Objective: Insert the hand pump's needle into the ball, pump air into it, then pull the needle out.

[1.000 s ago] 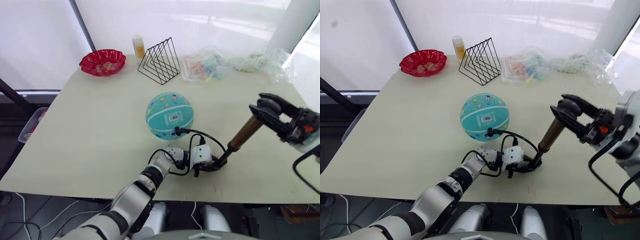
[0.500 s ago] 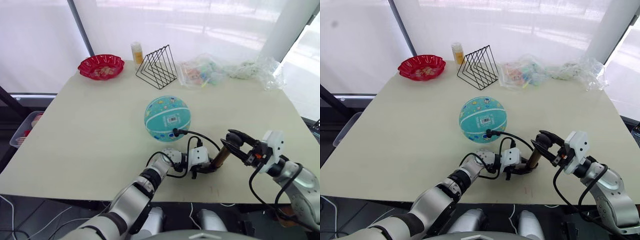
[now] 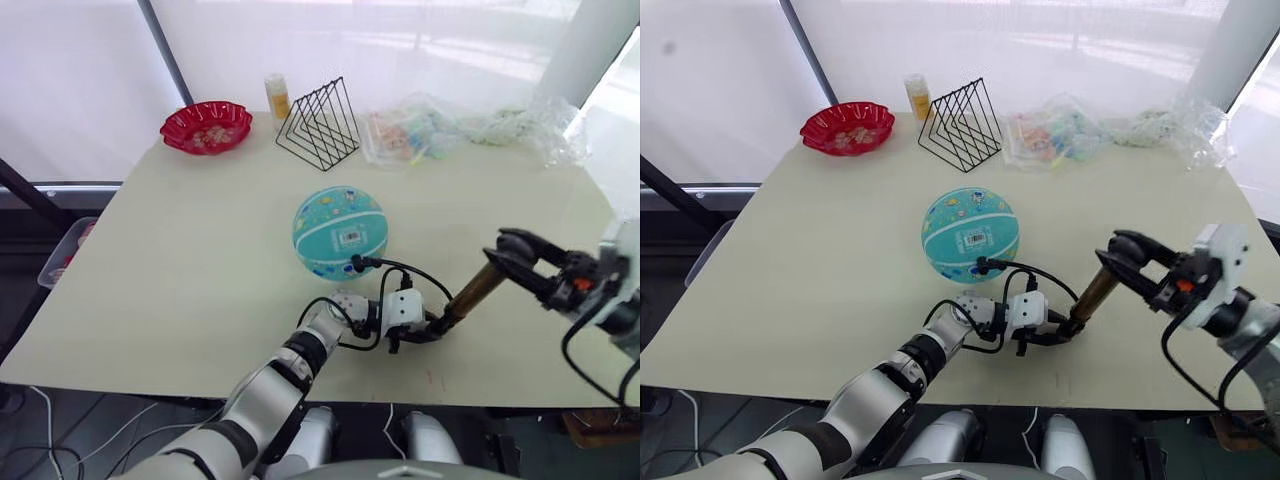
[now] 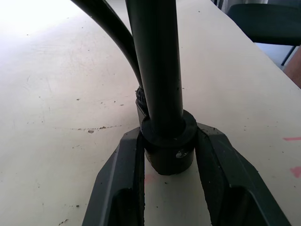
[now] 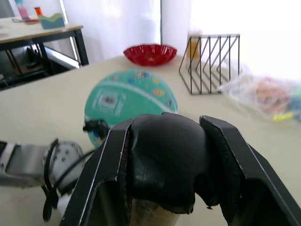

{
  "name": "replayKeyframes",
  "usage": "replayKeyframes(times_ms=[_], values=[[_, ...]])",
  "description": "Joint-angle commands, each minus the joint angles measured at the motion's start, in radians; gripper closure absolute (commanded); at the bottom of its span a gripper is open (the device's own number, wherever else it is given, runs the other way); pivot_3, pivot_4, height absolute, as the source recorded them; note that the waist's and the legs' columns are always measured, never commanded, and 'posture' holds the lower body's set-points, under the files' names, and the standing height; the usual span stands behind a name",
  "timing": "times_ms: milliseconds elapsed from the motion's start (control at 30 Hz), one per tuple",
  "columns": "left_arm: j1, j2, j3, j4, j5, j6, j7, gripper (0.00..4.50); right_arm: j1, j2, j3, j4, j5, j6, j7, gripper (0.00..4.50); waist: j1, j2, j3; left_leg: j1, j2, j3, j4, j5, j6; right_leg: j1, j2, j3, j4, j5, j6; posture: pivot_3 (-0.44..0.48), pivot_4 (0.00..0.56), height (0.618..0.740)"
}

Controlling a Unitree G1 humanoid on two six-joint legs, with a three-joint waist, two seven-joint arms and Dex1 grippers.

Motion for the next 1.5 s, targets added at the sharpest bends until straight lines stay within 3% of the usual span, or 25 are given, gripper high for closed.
replayKeyframes(times_ms=[33, 133, 233, 433, 567, 733, 833, 967, 1167, 1367, 1500], values=[[0.055, 0.049, -0.058, 0.101, 0.094, 0.057, -0.002, 3.46, -0.064, -0.038, -0.164, -0.065, 0.118, -0.001, -0.07, 2.87, 0.0, -0.001, 0.001, 0.0, 0.0, 0.0, 0.0, 0.0, 0.0, 0.0, 0.0, 0.0, 0.0, 0.0, 0.0, 0.0, 0.15, 0.74], [0.054, 0.05, -0.058, 0.102, 0.094, 0.058, -0.004, 3.46, -0.056, -0.035, -0.147, -0.079, 0.119, 0.024, -0.083, 2.87, 0.0, -0.002, 0.002, -0.001, 0.0, 0.0, 0.0, 0.0, 0.0, 0.0, 0.0, -0.001, 0.0, 0.0, 0.0, 0.0, 0.15, 0.74], [0.054, 0.049, -0.059, 0.101, 0.094, 0.059, -0.005, 3.46, 0.019, -0.025, -0.05, -0.085, 0.0, 0.032, -0.04, 2.87, 0.0, -0.004, 0.002, -0.001, 0.0, 0.0, 0.0, 0.0, 0.0, 0.0, 0.0, 0.0, 0.0, 0.0, 0.0, 0.0, 0.15, 0.74], [0.049, 0.046, -0.06, 0.1, 0.094, 0.061, 0.0, 3.46, 0.151, 0.057, 0.289, 0.129, -0.375, -0.11, 0.032, 2.87, -0.007, -0.021, -0.016, 0.006, 0.001, -0.001, -0.001, 0.0, 0.0, 0.004, 0.001, -0.001, 0.0, 0.0, 0.0, 0.0, 0.15, 0.74], [0.05, 0.045, -0.058, 0.1, 0.094, 0.063, 0.004, 3.46, 0.152, 0.138, 0.394, 0.253, -0.466, -0.201, 0.044, 2.87, -0.006, -0.029, -0.022, 0.008, 0.003, -0.001, -0.001, 0.0, 0.0, 0.006, 0.003, -0.002, 0.0, -0.002, 0.003, 0.0, 0.15, 0.74], [0.053, 0.046, -0.057, 0.097, 0.093, 0.065, 0.006, 3.46, 0.157, 0.229, 0.458, 0.371, -0.531, -0.286, 0.056, 2.87, -0.006, -0.027, -0.027, 0.009, 0.004, -0.001, -0.001, 0.0, 0.0, 0.006, 0.005, -0.001, 0.0, -0.001, 0.0, 0.0, 0.15, 0.74], [0.054, 0.047, -0.057, 0.097, 0.093, 0.063, 0.007, 3.46, 0.153, 0.242, 0.438, 0.35, -0.528, -0.303, 0.061, 2.87, -0.006, -0.026, -0.029, 0.009, 0.004, -0.001, -0.001, 0.0, 0.0, 0.006, 0.005, 0.0, 0.0, 0.0, 0.0, 0.0, 0.15, 0.74], [0.058, 0.049, -0.058, 0.096, 0.093, 0.061, 0.002, 3.46, 0.145, 0.199, 0.322, 0.201, -0.428, -0.293, 0.079, 2.87, -0.004, -0.023, -0.027, 0.009, 0.004, -0.001, -0.001, 0.0, 0.0, 0.006, 0.005, 0.0, 0.0, 0.0, 0.0, 0.0, 0.15, 0.74], [0.067, 0.055, -0.056, 0.091, 0.094, 0.058, -0.001, 3.46, 0.135, 0.123, 0.101, 0.033, -0.22, -0.19, 0.051, 2.87, -0.001, -0.005, -0.015, 0.004, 0.003, -0.001, -0.001, 0.0, -0.001, 0.002, 0.004, 0.0, 0.0, 0.0, -0.001, 0.0, 0.15, 0.74], [0.066, 0.054, -0.058, 0.091, 0.096, 0.058, -0.005, 3.46, 0.059, 0.019, -0.138, -0.027, 0.026, -0.086, 0.002, 2.87, -0.001, -0.002, -0.008, 0.002, 0.0, 0.0, 0.0, 0.0, 0.0, 0.001, 0.001, 0.0, 0.0, 0.0, 0.0, 0.0, 0.15, 0.74], [0.065, 0.054, -0.059, 0.09, 0.097, 0.057, -0.005, 3.46, -0.013, 0.0, -0.173, -0.032, 0.111, -0.054, -0.061, 2.87, -0.001, 0.0, -0.002, 0.001, 0.0, 0.0, 0.0, 0.0, 0.0, 0.001, 0.001, 0.0, 0.0, 0.0, 0.0, 0.0, 0.15, 0.74]])
